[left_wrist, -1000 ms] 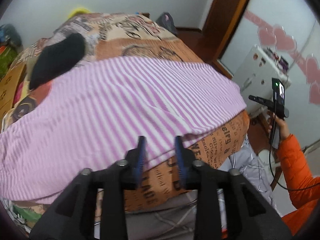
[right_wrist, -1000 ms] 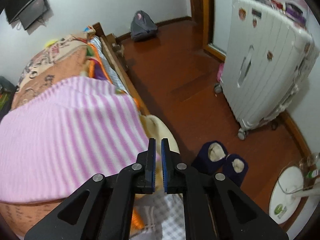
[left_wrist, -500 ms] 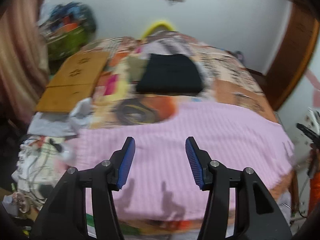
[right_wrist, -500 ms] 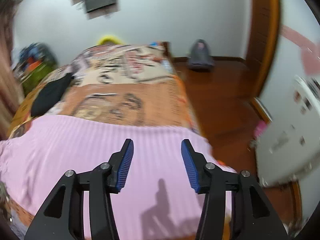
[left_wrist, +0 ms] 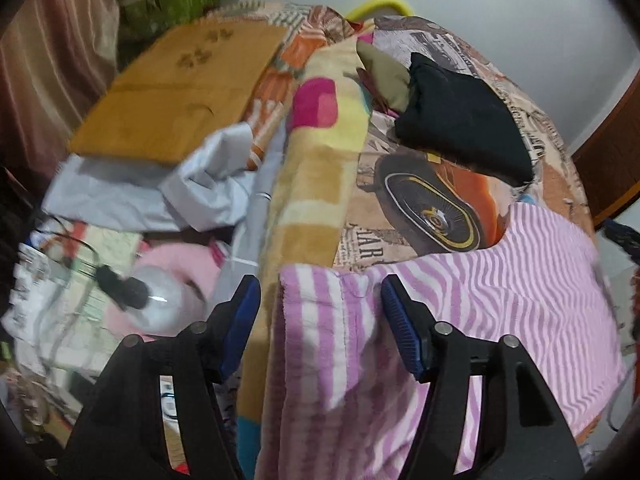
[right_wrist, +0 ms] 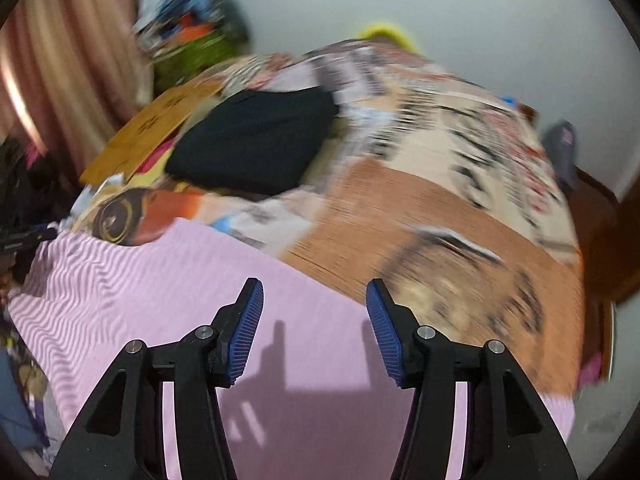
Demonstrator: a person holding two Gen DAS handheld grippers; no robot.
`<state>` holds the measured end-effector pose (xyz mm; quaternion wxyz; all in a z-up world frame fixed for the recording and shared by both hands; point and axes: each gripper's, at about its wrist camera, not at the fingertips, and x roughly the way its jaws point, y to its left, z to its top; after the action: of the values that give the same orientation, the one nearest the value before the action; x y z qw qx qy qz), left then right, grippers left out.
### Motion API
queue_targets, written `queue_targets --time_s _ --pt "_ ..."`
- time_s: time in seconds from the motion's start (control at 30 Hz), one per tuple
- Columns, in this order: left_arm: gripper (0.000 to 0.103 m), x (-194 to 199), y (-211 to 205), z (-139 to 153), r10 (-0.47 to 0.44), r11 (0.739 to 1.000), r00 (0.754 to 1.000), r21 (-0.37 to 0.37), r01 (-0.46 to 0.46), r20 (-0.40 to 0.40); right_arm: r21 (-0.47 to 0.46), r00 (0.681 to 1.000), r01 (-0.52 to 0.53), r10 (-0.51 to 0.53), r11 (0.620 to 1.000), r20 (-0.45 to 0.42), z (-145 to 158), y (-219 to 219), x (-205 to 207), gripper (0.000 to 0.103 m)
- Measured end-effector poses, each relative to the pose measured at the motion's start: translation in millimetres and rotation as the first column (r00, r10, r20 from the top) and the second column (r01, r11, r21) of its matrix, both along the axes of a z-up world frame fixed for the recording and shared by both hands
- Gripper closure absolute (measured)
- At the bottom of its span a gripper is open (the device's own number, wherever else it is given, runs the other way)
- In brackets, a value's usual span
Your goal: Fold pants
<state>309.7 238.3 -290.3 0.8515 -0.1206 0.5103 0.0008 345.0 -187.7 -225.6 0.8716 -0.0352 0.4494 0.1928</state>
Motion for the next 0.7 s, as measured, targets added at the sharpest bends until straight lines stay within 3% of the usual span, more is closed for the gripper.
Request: queue_targets --time_s 0.13,0.27,0.47,0.53,0.57,0.6,0.7 --pt "0.038 2 0 -9 -0.042 0.997 0.999 -0.066 0.041 -0.006 -0.009 0.99 -0.127 0.127 0.992 -0.066 -17 61 27 0.052" --pt "0.039 -1 -5 -10 -0.07 0.996 0.997 -0.051 0.071 0.011 -0.015 0.965 -0.23 0.226 0.973 -0.133 -38 114 48 0.052" --pt "0.06 -7 -2 -3 -0.071 0.997 0.996 -0.033 0.073 0.055 -0.045 0.93 -0.337 0.325 0.94 -0.173 -58 160 56 0.052" --pt "0.067 -10 -1 1 -0.073 0.997 0.995 -0.024 0.075 0.071 -0.067 0.922 -0.362 0.346 0.93 -0.175 -60 168 56 0.061" --pt "0.069 -11 0 2 -0.072 0.997 0.995 -0.026 0.074 0.075 -0.073 0.916 -0.373 0.355 0.925 -0.185 -62 171 55 0.079" --pt "0.069 -12 1 4 -0.07 0.997 0.994 -0.029 0.073 0.082 -0.067 0.911 -0.379 0.36 0.923 -0.201 -64 172 55 0.089" --pt "0.071 -11 4 9 -0.061 0.998 0.993 -0.022 0.064 0.099 -0.076 0.916 -0.377 0.36 0.923 -0.175 -61 173 51 0.093"
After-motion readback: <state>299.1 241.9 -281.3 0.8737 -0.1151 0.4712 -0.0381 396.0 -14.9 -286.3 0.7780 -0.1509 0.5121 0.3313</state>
